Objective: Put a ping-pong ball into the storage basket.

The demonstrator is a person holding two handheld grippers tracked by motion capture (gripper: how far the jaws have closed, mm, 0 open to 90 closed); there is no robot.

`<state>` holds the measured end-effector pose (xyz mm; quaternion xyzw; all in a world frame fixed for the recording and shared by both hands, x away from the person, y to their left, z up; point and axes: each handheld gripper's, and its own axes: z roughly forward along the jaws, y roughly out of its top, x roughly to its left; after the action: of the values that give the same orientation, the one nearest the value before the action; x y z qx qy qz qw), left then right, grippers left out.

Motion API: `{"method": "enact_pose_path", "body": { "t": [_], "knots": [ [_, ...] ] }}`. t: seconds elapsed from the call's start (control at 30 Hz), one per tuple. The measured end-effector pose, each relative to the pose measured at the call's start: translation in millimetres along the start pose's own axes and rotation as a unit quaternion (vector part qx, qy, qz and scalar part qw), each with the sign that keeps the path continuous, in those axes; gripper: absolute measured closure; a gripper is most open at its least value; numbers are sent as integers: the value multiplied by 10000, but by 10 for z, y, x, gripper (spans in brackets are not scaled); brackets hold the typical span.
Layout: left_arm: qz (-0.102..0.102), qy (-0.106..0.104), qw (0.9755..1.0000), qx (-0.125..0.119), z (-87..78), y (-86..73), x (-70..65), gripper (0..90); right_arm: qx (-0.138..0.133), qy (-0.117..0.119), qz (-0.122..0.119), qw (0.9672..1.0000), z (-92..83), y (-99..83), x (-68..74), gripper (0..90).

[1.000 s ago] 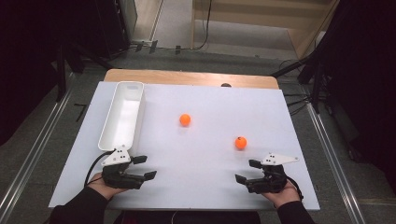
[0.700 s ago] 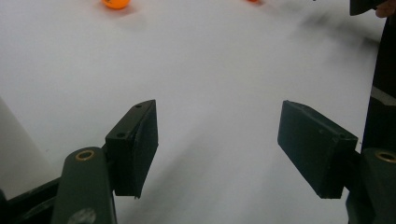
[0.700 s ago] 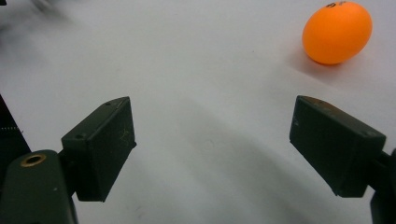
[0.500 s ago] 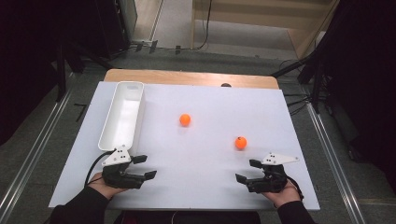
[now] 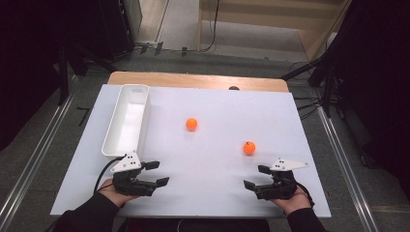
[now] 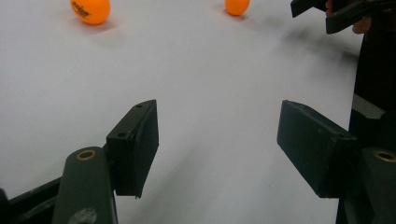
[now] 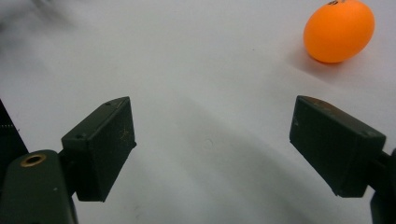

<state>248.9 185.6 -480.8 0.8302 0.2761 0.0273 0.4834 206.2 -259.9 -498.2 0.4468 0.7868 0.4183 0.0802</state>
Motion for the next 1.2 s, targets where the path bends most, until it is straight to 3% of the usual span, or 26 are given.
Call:
{"method": "enact_pose_path", "body": {
  "t": [0.2,0.43,0.5,0.77,0.9,1.0,1.03,1.07,1.1,1.2],
  "knots": [
    [-9,-73,10000,55,53,28,-59,300,6,-2,51,10000,-9,-3,-2,126],
    [146,-121,9998,21,95,82,-145,300,1,-3,17,10000,-5,-2,1,126],
    [250,-47,9997,11,119,112,-166,299,4,-2,15,10000,-4,-2,1,126],
    [141,-104,9998,57,192,196,-200,296,22,2,36,10000,-6,-3,2,126],
    [144,-167,9997,-57,209,217,-195,287,17,10,40,10000,-7,-4,1,126],
    [20,-211,9998,-5,243,238,-170,186,17,13,37,10000,-8,-4,1,126],
    [20,-211,9998,-5,243,238,-170,114,17,14,38,10000,-9,-5,1,126],
    [-25,-184,9993,310,286,253,-161,46,15,16,41,10000,-9,-5,1,126],
    [-19,-187,9990,405,300,255,-164,0,18,16,40,10000,-9,-5,0,126],
    [37,-222,9989,413,317,257,-181,0,6,18,44,10000,-8,-5,-2,126]
  ]
}}
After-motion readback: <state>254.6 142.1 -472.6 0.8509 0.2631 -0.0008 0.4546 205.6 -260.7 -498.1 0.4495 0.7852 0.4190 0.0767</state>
